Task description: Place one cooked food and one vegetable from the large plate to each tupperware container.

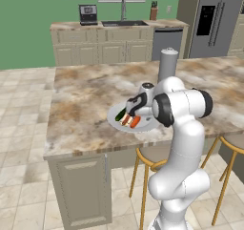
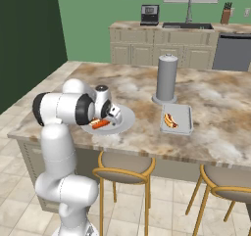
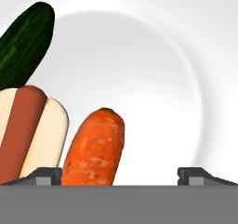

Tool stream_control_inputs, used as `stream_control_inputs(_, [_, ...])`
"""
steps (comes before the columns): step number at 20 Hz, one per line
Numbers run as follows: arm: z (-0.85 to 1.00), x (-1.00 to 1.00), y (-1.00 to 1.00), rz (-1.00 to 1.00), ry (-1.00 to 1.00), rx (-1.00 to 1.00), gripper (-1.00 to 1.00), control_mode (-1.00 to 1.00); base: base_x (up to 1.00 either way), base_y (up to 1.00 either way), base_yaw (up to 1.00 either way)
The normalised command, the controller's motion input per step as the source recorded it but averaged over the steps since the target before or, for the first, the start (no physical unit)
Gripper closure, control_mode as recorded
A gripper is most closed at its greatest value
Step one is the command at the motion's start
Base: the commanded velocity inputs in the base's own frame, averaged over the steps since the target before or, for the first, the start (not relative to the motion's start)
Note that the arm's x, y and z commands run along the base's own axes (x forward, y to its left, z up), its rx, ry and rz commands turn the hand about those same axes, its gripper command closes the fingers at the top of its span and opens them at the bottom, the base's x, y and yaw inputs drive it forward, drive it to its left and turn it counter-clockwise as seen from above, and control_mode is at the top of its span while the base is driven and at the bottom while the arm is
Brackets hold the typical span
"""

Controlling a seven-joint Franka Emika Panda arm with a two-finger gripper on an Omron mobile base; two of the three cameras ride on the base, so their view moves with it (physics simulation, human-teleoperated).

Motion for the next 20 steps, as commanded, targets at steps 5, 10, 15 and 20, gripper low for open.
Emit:
stream_control_inputs(5, [-0.34, 0.0, 0.02, -0.08, 0.0, 0.0, -1.0, -1.0, 0.0, 0.0, 0.0])
stream_control_inputs(10, [-0.19, 0.0, 0.21, 0.0, 0.04, 0.0, -1.0, -1.0, 0.0, 0.0, 0.0])
stream_control_inputs(15, [-0.12, 0.0, 0.02, 0.0, 0.0, 0.01, 1.0, -1.0, 0.0, 0.0, 0.0])
stream_control_inputs(20, [-0.12, -0.1, 0.0, 0.0, 0.01, 0.02, 1.0, -1.0, 0.0, 0.0, 0.0])
